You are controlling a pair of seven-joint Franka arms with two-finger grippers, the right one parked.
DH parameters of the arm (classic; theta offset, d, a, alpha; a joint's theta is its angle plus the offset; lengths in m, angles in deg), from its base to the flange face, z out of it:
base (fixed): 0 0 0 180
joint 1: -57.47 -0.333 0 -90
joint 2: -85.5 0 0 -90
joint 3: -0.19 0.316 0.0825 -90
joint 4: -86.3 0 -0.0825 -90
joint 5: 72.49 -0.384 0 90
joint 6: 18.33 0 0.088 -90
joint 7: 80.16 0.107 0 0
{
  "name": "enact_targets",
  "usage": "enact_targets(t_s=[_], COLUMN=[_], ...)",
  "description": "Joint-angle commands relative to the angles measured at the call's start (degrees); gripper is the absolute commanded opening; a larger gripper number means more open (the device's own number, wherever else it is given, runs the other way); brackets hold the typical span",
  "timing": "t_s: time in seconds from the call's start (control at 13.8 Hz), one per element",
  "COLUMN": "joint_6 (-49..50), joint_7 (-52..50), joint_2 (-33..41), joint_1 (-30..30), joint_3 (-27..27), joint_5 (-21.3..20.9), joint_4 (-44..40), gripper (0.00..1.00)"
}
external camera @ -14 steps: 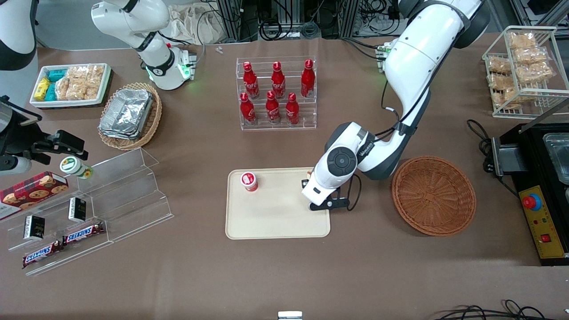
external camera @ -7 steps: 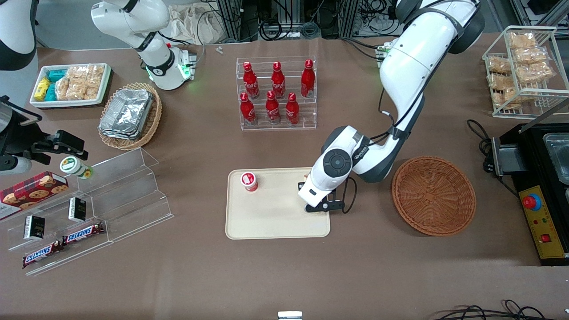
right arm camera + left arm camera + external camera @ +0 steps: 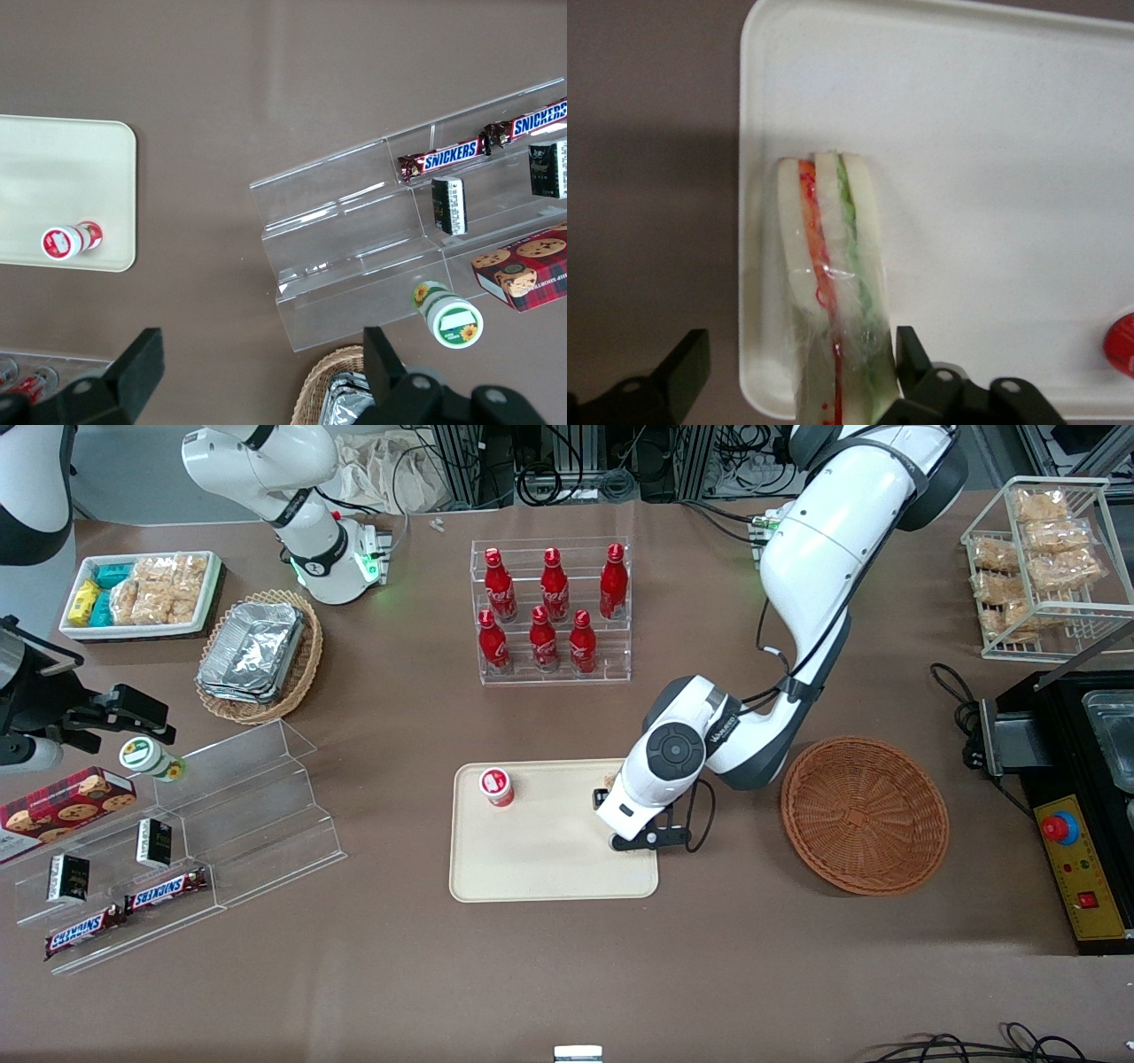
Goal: Place sandwich from basket to tray
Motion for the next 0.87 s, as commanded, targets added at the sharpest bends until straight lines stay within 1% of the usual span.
enact_targets(t_s=[0.0,0.15,0.36,0.73,0.8], joint_6=[9.75,15.73,17.51,23.92,24.28], joint_7=[0.13,0.22,0.22,0.49,0.75], joint_2=[5.18,9.31,15.03,20.84,21.72], joint_1=[-0.68,-2.25,-4.45,-9.28,-11.47], joint_3=[0.19,0.1,0.19,0.19,0.1], joint_5=[-0.81,-0.72,-0.72,-0.63,-0.63], joint_4=[0.4,2.24,6.37,6.91,6.91], gripper=[0.99,0.99,0.99,0.99,0.99])
